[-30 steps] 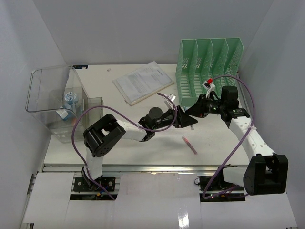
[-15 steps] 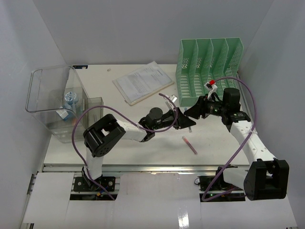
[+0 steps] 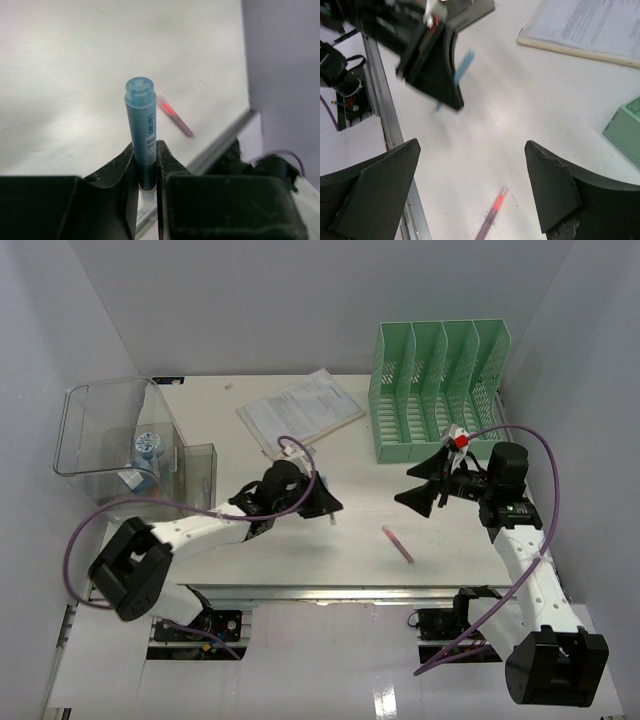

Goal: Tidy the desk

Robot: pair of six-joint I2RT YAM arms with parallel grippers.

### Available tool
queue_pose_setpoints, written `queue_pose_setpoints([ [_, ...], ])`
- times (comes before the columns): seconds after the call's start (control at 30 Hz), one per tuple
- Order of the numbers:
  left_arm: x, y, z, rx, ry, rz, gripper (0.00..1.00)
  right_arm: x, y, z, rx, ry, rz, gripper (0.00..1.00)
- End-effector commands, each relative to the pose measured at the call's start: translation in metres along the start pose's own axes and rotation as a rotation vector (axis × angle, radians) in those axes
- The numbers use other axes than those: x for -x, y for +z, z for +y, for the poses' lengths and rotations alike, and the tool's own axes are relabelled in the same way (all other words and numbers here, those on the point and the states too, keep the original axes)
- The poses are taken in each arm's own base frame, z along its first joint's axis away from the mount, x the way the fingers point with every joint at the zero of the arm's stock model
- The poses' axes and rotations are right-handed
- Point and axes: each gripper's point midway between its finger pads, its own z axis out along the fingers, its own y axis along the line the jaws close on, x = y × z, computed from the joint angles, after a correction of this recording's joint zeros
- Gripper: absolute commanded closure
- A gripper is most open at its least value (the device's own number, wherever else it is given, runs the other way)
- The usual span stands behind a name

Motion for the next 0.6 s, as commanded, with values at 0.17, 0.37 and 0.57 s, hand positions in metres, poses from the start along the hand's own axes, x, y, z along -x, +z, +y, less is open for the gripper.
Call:
queue_pose_setpoints([
  [0.17, 0.082, -0.214, 0.147, 0.989, 0.143, -0.155, 1.0, -0.038, -0.01, -0.004, 0.006, -0.04, 0.008, 0.09],
  [0.37, 0.107, -0.28, 0.207, 1.337, 0.163, -0.123, 1.0, -0.042, -0.011, -0.004, 0.019, -0.015, 0.006, 0.09],
  [0.57, 0.14, -0.285, 0.234, 1.475, 0.171, -0.146, 1.0, -0.046, -0.013, 0.0, 0.033, -0.022, 0.003, 0.09],
])
